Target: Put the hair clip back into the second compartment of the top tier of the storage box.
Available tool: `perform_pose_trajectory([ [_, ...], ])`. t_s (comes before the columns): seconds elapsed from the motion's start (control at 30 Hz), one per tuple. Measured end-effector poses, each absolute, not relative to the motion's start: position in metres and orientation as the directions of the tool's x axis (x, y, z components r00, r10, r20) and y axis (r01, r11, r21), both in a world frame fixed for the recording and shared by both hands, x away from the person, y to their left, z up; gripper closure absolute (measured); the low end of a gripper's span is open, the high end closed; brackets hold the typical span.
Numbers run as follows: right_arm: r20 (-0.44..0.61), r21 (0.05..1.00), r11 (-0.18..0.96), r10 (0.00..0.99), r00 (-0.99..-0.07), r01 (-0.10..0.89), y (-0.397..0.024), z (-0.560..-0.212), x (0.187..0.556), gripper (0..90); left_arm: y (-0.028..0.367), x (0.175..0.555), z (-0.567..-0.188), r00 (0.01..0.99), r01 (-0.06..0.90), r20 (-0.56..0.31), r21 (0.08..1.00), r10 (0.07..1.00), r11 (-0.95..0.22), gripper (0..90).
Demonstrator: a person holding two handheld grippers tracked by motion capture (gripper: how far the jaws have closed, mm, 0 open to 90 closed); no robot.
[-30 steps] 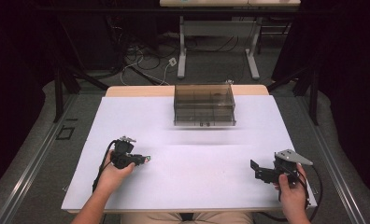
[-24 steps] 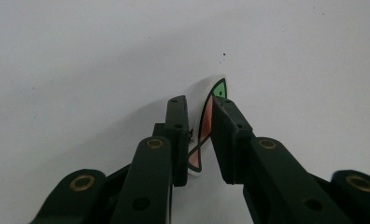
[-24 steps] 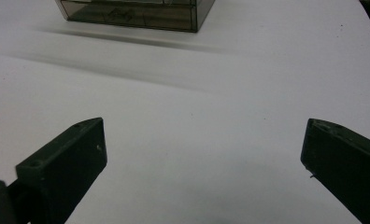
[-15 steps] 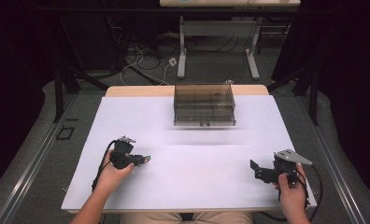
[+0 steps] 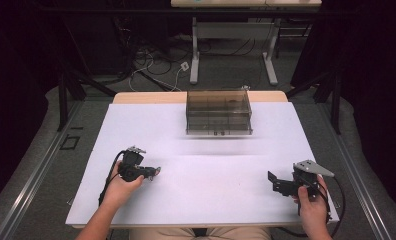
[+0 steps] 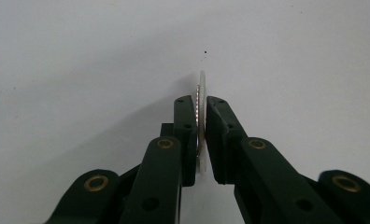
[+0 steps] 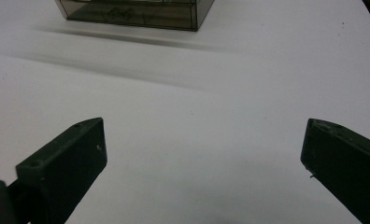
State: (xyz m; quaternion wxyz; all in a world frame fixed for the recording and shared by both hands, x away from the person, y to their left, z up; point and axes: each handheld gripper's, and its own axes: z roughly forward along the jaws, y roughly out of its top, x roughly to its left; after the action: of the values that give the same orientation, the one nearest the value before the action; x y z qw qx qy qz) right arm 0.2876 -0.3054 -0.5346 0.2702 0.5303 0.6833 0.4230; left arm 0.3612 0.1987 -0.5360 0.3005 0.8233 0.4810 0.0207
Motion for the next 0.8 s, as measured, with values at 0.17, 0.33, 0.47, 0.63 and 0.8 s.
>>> perform_pose_trajectory([
  [0.17,0.083,0.864,0.074,0.955,-0.286,0.499,-0.3053,-0.5344,0.2872,0.1,0.1983,0.3608,-0.5357,0.521,0.79,-0.268,0.512,0.811,-0.338,83.4],
  [0.33,0.084,0.861,0.074,0.955,-0.283,0.504,-0.3055,-0.5341,0.2868,0.1,0.1981,0.3606,-0.5356,0.517,0.792,-0.27,0.512,0.812,-0.334,83.4],
  [0.47,0.087,0.863,0.07,0.955,-0.284,0.501,-0.305,-0.5344,0.2871,0.1,0.198,0.3604,-0.5353,0.514,0.791,-0.268,0.516,0.815,-0.33,83.7],
  [0.63,0.088,0.863,0.069,0.955,-0.283,0.501,-0.305,-0.5345,0.2871,0.1,0.1985,0.3605,-0.5344,0.507,0.789,-0.265,0.526,0.82,-0.318,83.7],
  [0.8,0.084,0.86,0.073,0.955,-0.283,0.504,-0.3054,-0.5339,0.2866,0.1,0.1997,0.3605,-0.5327,0.497,0.79,-0.264,0.532,0.827,-0.305,83.7],
])
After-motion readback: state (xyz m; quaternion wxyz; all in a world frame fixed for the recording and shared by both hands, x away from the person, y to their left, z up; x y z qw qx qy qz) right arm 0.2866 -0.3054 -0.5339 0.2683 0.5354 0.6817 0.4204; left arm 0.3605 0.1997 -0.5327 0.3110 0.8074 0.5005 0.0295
